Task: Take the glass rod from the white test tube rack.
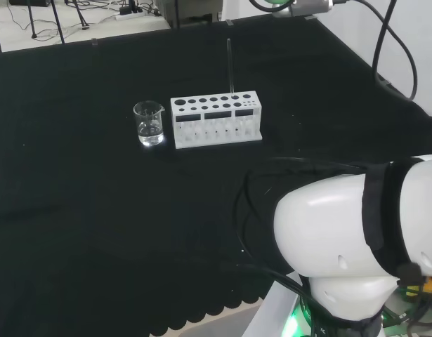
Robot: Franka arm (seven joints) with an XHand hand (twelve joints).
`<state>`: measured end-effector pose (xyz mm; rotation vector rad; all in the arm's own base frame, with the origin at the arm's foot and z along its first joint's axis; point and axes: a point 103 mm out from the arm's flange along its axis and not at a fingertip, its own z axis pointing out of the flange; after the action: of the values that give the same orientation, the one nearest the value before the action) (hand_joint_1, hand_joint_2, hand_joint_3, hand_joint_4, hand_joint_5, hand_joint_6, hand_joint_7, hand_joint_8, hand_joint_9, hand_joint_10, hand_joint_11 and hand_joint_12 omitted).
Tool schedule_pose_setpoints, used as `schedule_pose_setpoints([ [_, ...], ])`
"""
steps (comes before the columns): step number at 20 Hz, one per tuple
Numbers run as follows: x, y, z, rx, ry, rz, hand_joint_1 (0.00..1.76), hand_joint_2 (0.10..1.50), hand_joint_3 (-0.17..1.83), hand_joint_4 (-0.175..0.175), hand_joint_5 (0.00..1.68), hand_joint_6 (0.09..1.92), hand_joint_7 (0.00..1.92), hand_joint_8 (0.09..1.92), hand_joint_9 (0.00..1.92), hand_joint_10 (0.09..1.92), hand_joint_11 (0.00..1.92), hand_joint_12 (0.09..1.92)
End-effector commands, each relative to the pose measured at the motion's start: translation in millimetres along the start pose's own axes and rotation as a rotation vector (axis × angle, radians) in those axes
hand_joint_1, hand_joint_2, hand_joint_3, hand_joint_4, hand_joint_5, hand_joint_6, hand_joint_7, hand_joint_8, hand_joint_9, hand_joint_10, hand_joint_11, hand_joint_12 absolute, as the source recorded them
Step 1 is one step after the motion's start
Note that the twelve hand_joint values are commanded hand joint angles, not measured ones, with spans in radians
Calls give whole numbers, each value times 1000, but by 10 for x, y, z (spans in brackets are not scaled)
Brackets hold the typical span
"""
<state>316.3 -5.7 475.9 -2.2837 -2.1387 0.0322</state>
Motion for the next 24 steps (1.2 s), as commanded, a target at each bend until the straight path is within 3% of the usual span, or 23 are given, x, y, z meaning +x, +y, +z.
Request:
schedule_pose_setpoints([
  [1, 51, 131, 34, 18, -4, 9, 670, 1207, -175, -171, 0, 87, 0, 250, 0, 533, 0, 899],
  [14, 29, 830, 39, 31, -2, -22, 665, 1208, -175, -169, 2, 87, 0, 357, 0, 590, 0, 990],
  [24, -104, 1480, 422, 84, 10, -26, 661, 1211, -175, -168, 9, 87, 0, 436, 0, 638, 0, 1027],
])
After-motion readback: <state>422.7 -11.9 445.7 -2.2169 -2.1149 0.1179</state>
